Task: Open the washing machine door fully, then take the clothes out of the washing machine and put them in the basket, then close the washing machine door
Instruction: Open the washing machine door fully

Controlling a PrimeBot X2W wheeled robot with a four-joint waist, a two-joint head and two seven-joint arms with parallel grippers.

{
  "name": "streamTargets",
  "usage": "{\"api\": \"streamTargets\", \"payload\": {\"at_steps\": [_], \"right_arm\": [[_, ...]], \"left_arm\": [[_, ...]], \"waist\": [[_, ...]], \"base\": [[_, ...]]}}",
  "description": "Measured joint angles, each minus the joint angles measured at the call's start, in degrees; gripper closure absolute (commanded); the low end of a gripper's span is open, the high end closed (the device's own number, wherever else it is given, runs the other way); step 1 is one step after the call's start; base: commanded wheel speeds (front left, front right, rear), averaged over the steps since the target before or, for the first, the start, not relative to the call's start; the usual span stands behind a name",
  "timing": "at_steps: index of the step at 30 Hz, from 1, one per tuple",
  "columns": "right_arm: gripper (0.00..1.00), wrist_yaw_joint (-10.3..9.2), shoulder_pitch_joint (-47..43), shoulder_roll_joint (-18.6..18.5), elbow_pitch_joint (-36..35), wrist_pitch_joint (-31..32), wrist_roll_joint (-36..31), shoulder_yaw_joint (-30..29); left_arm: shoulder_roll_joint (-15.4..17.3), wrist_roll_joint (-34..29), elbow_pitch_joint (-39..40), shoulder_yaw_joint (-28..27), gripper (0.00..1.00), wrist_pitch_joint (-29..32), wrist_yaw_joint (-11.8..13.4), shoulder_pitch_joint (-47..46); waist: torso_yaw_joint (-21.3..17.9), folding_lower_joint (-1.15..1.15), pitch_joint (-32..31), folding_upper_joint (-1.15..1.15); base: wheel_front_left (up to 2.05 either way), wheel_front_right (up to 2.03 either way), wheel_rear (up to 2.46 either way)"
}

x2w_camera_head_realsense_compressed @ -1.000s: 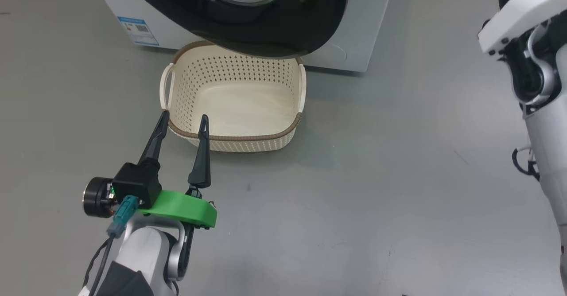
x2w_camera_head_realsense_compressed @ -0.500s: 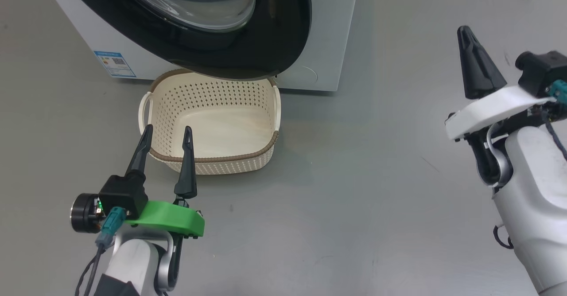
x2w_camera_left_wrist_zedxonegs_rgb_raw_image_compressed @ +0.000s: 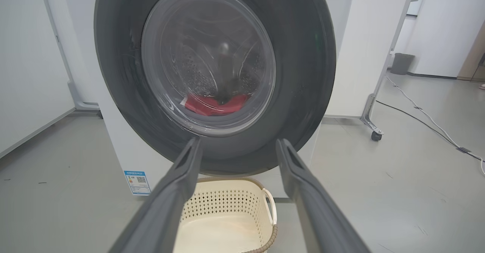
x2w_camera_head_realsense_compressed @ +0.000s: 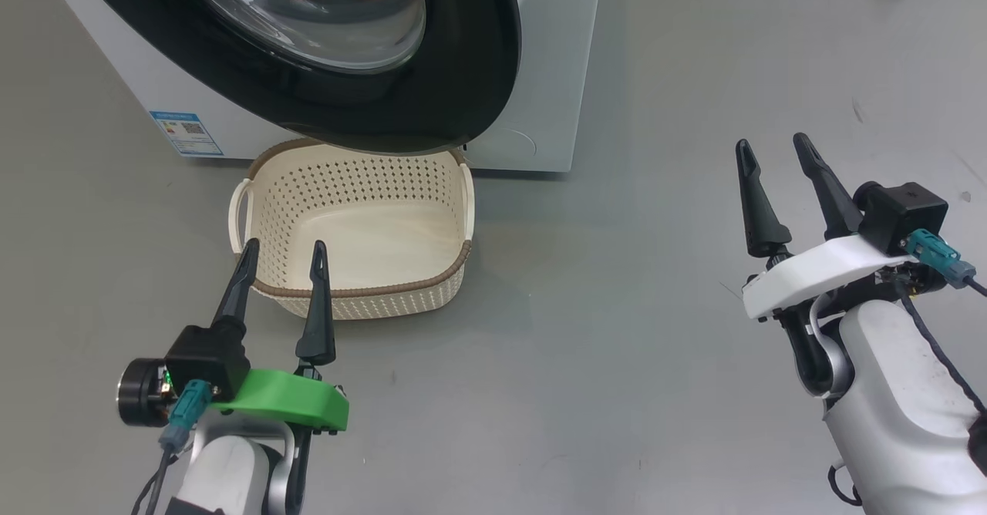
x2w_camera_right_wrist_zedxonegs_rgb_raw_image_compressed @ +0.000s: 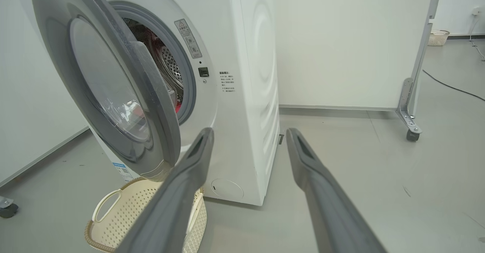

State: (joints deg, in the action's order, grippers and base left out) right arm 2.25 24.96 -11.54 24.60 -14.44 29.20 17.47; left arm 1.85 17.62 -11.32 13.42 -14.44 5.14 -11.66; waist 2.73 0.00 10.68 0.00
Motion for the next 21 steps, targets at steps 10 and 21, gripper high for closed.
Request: {"api": "streamTargets", "payload": {"at_steps": [10, 21], "right_arm": [[0.00, -1.40, -3.4, 1.0, -4.0, 0.0, -0.8, -2.3], [0.00, -1.41, -5.9, 2.1, -7.1, 0.0, -2.5, -3.0]], "left_arm": [[0.0, -0.2, 0.1, -0.1, 0.00, 0.0, -0.4, 0.5], [0.0, -0.2, 0.2, -0.3, 0.00, 0.0, -0.7, 0.6]], "waist": [[-0.2, 0.00, -0.2, 0.00], [-0.4, 0.00, -0.2, 0.00]], "base": [[0.00, 0.00, 0.00], [0.00, 0.00, 0.00]]}}
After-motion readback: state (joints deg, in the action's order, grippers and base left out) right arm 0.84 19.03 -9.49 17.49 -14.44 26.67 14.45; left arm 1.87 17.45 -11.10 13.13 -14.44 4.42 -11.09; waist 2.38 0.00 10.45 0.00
